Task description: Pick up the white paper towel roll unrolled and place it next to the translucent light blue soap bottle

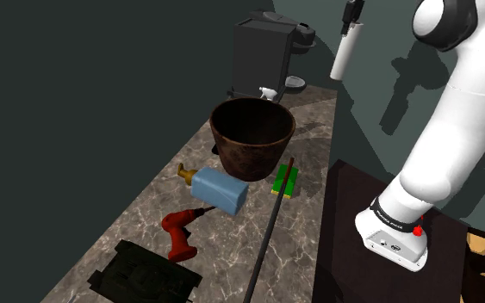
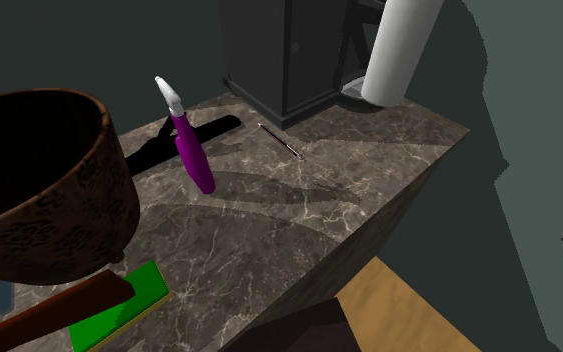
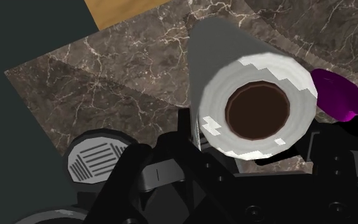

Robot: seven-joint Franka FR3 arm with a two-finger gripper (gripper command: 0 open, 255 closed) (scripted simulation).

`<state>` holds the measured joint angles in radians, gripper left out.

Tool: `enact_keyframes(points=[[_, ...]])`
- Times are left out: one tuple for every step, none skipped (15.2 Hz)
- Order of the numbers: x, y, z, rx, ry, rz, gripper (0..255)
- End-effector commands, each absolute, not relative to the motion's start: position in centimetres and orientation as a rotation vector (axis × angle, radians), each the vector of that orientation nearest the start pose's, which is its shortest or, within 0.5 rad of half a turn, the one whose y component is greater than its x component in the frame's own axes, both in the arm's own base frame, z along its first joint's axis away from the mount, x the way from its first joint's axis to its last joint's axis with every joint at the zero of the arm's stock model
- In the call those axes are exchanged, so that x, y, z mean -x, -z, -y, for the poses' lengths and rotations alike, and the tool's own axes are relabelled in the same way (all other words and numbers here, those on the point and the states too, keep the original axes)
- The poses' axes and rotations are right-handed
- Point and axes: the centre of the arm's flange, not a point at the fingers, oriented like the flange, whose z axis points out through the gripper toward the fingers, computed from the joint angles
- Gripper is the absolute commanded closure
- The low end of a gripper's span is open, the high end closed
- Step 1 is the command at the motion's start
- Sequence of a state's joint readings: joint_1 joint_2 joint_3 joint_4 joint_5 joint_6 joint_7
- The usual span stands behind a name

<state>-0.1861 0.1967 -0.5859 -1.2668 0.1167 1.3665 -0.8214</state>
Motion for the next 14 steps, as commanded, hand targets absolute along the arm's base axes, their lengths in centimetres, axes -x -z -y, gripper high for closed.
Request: enact_keyframes(points=[[-45.5,-66.2,36.7,3.087,-0.065,0.116,255],[-45.5,-66.8,36.7,3.087,-0.065,0.116,255],[-45.5,-67.3,36.7,3.087,-0.065,0.116,255],[-45.5,-67.8,36.7,3.087,-0.065,0.116,255],[-45.5,-68.4,36.7,3.087,-0.065,0.116,255],[-45.5,-68.8,36.7,3.087,-0.065,0.116,255],[-45.4,-68.8,35.4,3.087,-0.065,0.116,255],[-45.2,-68.8,34.1,3.087,-0.065,0.116,255],[-45.1,-68.8,32.8,3.087,-0.065,0.116,255],[-45.0,-68.8,31.5,3.087,-0.065,0.116,255],[-44.8,-68.8,30.2,3.087,-0.065,0.116,255],[-44.7,-68.8,28.9,3.087,-0.065,0.116,255],[-44.6,-68.8,27.5,3.087,-0.065,0.116,255],[-44.4,-68.8,26.2,3.087,-0.065,0.116,255]])
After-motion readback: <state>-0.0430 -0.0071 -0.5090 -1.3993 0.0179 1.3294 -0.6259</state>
